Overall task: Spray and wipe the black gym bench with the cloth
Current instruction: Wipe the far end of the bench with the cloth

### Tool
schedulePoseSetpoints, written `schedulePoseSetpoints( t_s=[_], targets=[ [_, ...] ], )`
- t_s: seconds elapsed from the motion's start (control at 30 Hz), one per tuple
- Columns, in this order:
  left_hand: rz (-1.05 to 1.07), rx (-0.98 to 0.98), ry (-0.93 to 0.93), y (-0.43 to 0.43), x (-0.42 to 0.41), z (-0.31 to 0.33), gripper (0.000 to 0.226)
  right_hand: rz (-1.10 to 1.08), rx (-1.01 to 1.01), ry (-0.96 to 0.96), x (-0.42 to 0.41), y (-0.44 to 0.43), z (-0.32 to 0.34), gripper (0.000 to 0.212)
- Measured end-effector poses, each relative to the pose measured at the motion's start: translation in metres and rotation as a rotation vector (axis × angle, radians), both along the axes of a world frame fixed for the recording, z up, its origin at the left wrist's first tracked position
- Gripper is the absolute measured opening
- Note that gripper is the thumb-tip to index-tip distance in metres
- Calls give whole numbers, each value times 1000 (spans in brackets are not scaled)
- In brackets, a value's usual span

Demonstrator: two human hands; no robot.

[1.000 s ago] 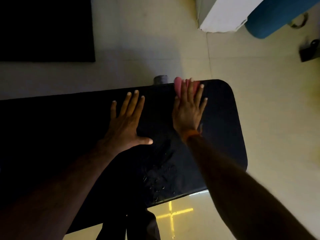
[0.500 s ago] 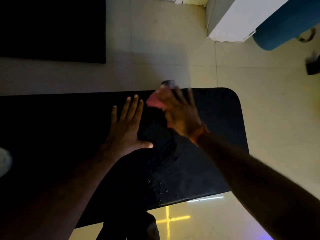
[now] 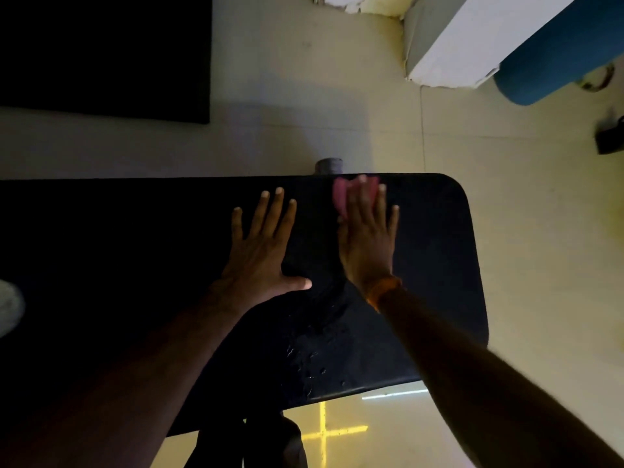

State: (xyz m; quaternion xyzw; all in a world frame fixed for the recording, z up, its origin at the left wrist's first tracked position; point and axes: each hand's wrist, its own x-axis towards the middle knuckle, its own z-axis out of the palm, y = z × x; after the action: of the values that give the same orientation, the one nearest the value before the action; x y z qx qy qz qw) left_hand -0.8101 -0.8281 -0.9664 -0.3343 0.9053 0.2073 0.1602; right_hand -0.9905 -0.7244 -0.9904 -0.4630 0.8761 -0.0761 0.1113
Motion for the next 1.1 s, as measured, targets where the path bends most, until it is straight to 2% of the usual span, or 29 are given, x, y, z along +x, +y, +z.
schedulePoseSetpoints(
  t_s=[0.03,0.07,0.1,0.17,0.2,0.23,0.33,0.37,0.4,0.47,0.5,0.53,0.63,0.7,0.77,0.87,0.9,1.0,1.1],
  targets=[
    [1,-3,3,2,-4,-1,147,147,-2,45,-2,8,-1,63],
    [4,-7,3,3,-7,-1,147,179,15,81,-16,14,0,63],
    [9,-11,3,4,-9,-2,148,68,38,97,-33,16,-1,63],
    [8,-14,-2,5,-10,-5,151,-381,65,48,-59,10,2,62],
    [5,-14,-8,5,-10,-6,152,-496,84,11,-58,4,3,62],
    [1,-14,-15,4,-9,-8,152,-451,67,14,-46,-1,4,62],
    [2,-18,-37,4,-10,-10,153,175,24,70,-16,17,-2,63],
    [1,-15,-41,4,-10,-10,153,233,37,75,-27,23,-2,64],
    [0,-13,-41,4,-10,-10,153,161,70,109,-43,25,-2,62],
    [-2,-6,-38,3,-10,-10,153,-230,101,101,-69,17,4,60],
    [-4,2,-40,2,-10,-10,153,-348,123,52,-69,8,6,61],
    [-6,7,-43,2,-10,-10,153,-332,126,9,-61,3,7,61],
    [-3,10,-54,2,-10,-8,153,42,-1,-67,-21,1,10,60],
    [-5,5,-61,3,-11,-6,153,-34,-69,-116,-17,7,12,60],
    [3,1,-64,4,-11,-6,153,-95,-80,-81,-16,10,14,64],
    [7,2,-45,5,-12,-5,151,230,12,-44,3,12,9,72],
    [13,-1,-31,5,-10,-4,150,279,12,-32,9,12,5,72],
    [5,-18,0,3,-3,-5,146,219,-5,31,0,0,-5,65],
    [-16,-25,10,0,1,-7,145,-54,20,34,1,-28,-7,60]
  ],
)
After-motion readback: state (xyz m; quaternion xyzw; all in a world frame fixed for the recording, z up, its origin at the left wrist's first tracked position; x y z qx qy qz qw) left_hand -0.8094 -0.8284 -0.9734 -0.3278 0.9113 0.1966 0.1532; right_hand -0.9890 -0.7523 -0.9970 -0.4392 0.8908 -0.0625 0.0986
